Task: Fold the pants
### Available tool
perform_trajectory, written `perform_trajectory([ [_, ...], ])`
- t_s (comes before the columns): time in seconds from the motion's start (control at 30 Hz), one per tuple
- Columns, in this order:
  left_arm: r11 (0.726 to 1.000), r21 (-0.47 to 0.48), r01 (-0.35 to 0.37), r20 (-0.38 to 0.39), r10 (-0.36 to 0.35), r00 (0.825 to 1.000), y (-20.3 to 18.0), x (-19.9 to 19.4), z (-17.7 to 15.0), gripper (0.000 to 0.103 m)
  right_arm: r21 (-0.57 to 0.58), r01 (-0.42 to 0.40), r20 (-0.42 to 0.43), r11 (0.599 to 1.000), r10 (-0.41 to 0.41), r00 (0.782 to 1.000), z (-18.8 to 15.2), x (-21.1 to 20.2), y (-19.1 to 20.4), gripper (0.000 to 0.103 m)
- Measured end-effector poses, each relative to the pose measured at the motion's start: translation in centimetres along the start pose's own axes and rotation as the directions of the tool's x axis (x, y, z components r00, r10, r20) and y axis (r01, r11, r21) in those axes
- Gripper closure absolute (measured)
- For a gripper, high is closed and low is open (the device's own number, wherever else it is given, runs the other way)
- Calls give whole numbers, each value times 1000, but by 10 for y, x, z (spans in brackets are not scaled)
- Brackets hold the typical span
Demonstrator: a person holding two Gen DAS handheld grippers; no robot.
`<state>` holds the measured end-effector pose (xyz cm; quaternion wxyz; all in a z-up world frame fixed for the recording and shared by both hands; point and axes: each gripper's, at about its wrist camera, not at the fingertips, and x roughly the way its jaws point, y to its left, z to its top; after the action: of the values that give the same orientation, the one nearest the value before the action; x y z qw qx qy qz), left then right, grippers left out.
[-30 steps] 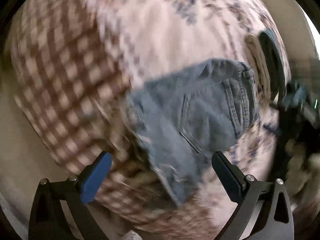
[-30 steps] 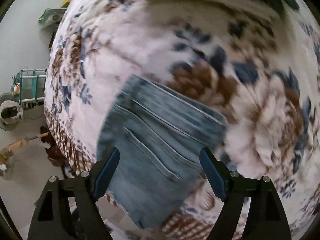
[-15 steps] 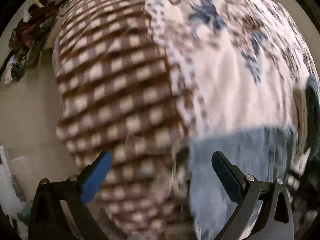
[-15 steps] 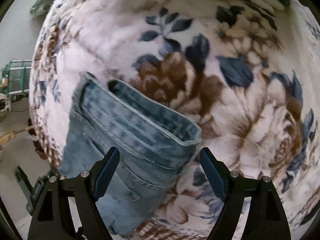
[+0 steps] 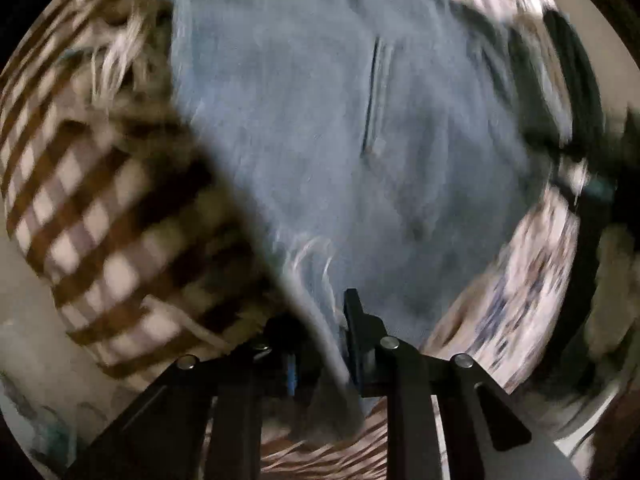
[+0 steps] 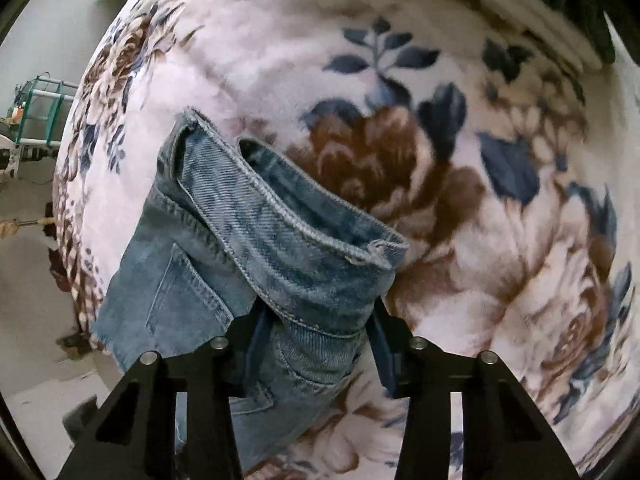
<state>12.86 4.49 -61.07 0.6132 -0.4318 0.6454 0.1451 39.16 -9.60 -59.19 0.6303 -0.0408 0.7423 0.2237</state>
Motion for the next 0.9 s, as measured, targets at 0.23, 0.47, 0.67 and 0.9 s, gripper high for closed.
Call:
perform_trajectory([
  [0.23,961,-200,191,-41,-203,978,33,-16,15,50,99,-87,-92,991,96,991,5,0,-15,28],
  [0.47,932,-200,302,-22,-313,950,27,2,1,11,194,-225,-119,955,251,961,-13,13,-52,24],
  [0.67,945,-201,257,-20,-266,964,22,19,14,11,308,-359,-99,881,405,909,-9,48,-60,24],
  [0.9,987,-49,153,-14,-154,988,32,7,5,78,260,-256,-32,931,273,962,-18,37,-33,56],
])
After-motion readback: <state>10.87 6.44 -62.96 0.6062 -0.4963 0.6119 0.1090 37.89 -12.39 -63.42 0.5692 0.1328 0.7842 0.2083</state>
